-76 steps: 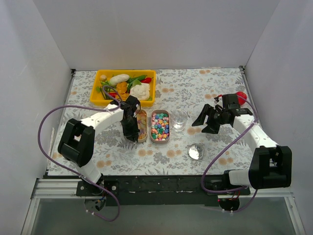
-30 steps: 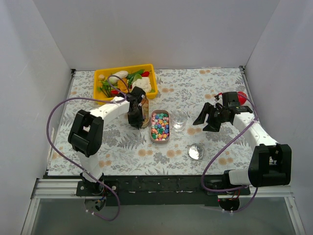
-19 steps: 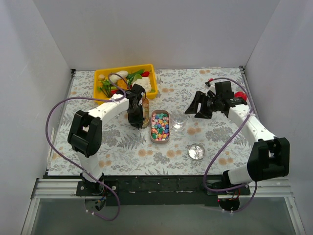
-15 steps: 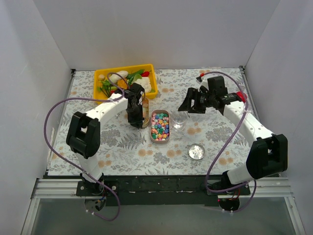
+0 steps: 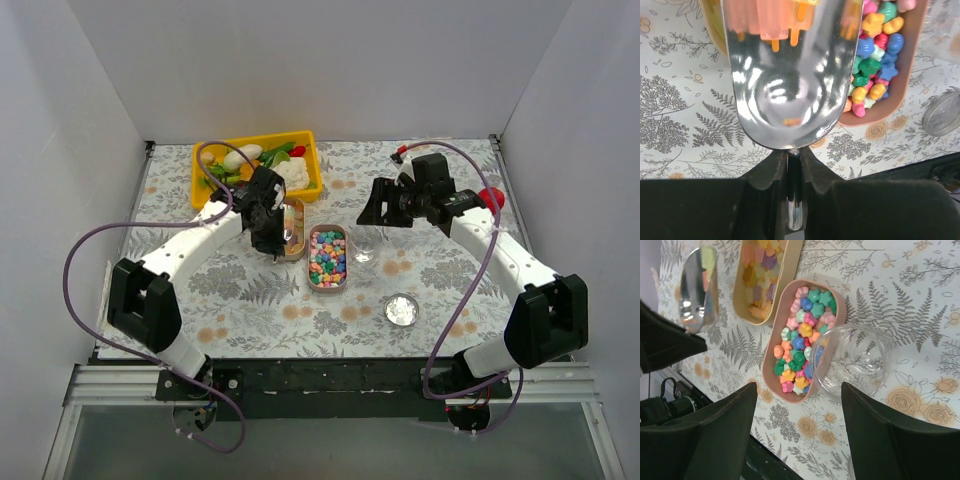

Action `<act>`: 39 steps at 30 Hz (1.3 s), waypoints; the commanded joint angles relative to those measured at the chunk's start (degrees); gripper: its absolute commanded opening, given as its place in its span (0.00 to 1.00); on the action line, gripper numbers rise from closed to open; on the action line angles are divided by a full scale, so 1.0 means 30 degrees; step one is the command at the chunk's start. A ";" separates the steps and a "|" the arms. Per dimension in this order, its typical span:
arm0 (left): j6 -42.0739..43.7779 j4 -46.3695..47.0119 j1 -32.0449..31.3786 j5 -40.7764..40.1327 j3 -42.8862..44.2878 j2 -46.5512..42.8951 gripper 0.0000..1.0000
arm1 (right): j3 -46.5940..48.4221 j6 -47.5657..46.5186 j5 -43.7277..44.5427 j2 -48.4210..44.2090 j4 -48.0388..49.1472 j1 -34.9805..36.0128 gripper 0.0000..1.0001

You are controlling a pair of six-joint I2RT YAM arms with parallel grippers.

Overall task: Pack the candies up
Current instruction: Scoop the fake candies from the storage box, then place the fake candies in the packing bottle.

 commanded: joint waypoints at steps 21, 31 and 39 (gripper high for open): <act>-0.0804 -0.5631 -0.6925 0.2228 0.7147 0.2528 0.00 | -0.1414 0.1138 0.1242 -0.0059 0.0030 -0.2908 0.72; -0.1567 -0.6071 -0.7100 0.4984 1.0750 0.5547 0.00 | -0.1354 0.0639 -0.0106 0.1731 0.1028 -0.2850 0.67; -0.2152 -0.6861 -0.7101 0.6126 1.2215 0.6981 0.00 | -0.1296 0.0345 -0.0665 0.3051 0.1587 -0.2382 0.55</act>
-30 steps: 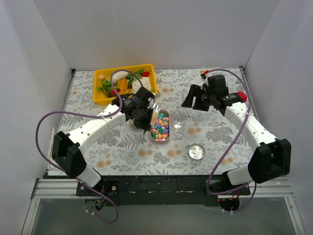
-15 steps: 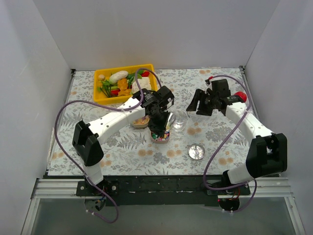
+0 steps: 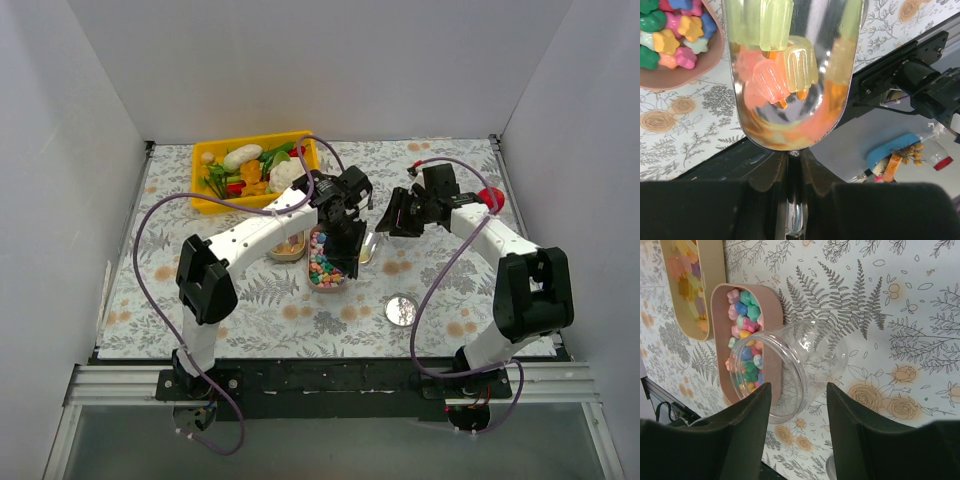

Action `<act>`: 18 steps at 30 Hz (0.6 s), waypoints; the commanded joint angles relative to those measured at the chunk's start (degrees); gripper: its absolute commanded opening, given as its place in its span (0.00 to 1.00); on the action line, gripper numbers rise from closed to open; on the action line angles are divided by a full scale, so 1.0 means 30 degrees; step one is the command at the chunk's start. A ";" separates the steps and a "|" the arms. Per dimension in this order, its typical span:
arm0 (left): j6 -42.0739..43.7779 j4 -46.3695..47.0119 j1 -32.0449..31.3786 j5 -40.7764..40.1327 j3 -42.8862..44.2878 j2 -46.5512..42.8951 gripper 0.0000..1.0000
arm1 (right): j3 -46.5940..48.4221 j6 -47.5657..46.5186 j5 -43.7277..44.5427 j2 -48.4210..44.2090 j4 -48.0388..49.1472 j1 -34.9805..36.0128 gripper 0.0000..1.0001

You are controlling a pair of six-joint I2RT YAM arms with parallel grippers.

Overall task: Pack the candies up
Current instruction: Place the fake candies in the packing bottle.

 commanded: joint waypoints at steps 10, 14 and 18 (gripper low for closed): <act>-0.0859 -0.1620 0.0874 0.4004 0.1142 0.0655 0.00 | -0.0514 0.1873 0.3374 -0.1893 0.1153 0.0264 0.58; -0.0858 -0.1328 0.1489 0.5115 0.1143 0.0771 0.00 | -0.0952 0.3106 0.4812 -0.3121 0.0947 -0.0409 0.62; -0.0771 -0.1182 0.2249 0.6376 0.1405 0.1268 0.00 | -0.1187 0.3316 0.4932 -0.3915 0.0304 -0.1462 0.62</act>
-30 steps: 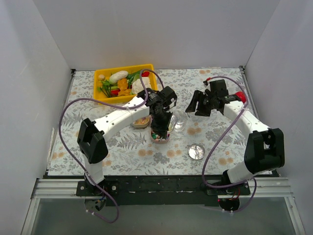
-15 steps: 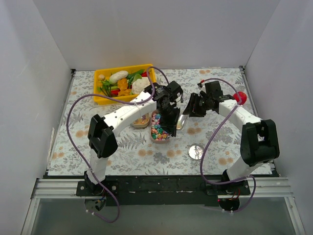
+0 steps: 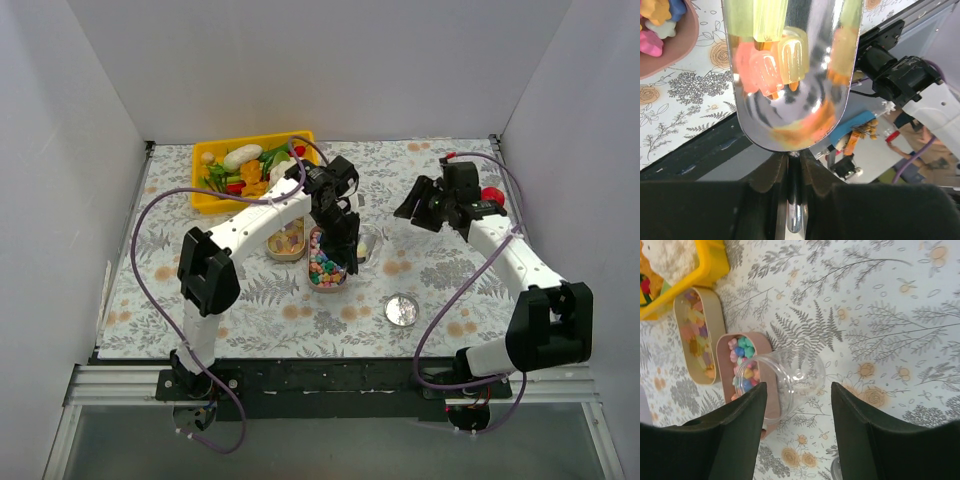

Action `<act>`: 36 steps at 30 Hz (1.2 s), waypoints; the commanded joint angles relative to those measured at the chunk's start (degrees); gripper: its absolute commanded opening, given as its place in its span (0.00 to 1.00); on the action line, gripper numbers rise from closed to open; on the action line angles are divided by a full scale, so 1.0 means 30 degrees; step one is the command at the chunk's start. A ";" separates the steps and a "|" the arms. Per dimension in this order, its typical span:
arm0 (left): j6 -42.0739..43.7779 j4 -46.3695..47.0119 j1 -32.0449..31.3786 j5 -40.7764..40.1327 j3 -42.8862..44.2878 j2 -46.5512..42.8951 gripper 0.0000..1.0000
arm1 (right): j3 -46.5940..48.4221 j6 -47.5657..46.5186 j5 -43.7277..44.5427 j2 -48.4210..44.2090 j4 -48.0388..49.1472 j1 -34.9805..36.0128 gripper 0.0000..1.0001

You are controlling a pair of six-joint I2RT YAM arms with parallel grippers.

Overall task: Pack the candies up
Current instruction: Place the fake candies in the packing bottle.

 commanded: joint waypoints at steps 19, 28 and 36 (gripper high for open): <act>-0.0327 -0.0864 0.1725 0.6289 0.3139 0.2726 0.00 | -0.3923 0.0882 0.0476 -0.4137 -0.1014 -0.2523 0.60; -0.1235 -0.0893 0.2486 0.7754 0.2203 0.2316 0.00 | -0.4216 0.0648 0.0213 -0.4312 -0.0838 -0.3079 0.60; -0.1236 -0.0893 0.3160 1.0417 0.0769 0.2257 0.00 | -0.4773 0.0589 0.0066 -0.4694 -0.0866 -0.3460 0.59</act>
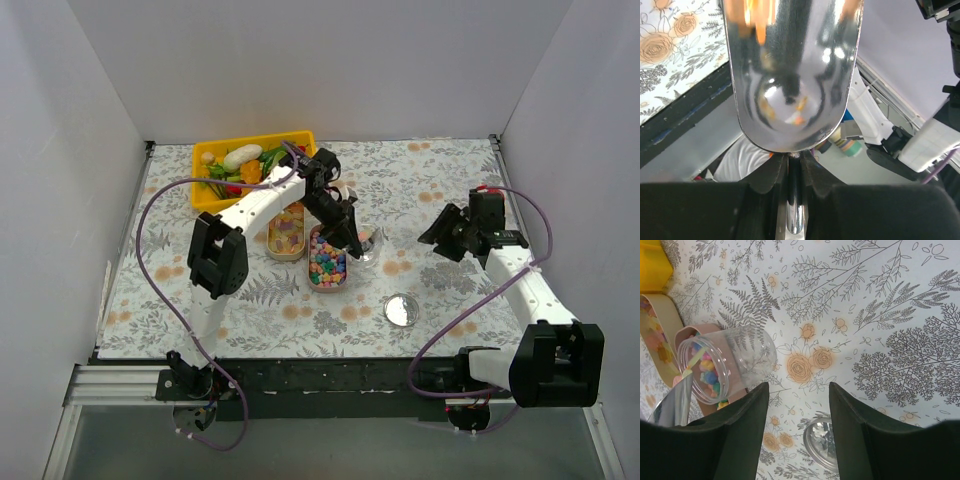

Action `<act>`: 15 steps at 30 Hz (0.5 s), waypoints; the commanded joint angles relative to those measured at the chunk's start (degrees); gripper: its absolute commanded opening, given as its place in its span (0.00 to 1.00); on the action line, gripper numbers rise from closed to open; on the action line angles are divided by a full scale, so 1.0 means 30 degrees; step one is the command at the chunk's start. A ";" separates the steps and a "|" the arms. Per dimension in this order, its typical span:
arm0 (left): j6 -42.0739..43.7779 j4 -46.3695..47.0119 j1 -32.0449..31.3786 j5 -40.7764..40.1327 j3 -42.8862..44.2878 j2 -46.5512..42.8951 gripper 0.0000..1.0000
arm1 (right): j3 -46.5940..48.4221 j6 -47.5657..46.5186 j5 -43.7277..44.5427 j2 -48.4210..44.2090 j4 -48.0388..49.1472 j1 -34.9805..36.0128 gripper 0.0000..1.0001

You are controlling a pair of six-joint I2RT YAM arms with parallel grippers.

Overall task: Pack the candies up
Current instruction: Place the fake candies in the packing bottle.

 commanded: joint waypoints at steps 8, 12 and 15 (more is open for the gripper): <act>-0.0546 -0.0908 0.0839 0.4002 -0.1906 -0.0986 0.00 | -0.0592 -0.0293 -0.0145 -0.0987 0.0153 -0.0562 0.59; -0.0575 -0.0908 0.1103 0.4179 -0.1381 -0.0868 0.00 | -0.0856 -0.0205 -0.0203 -0.1104 0.0211 -0.0650 0.58; -0.0663 -0.0908 0.1249 0.3888 -0.0331 -0.0723 0.00 | -0.0886 -0.0176 -0.0320 -0.1104 0.0270 -0.0679 0.59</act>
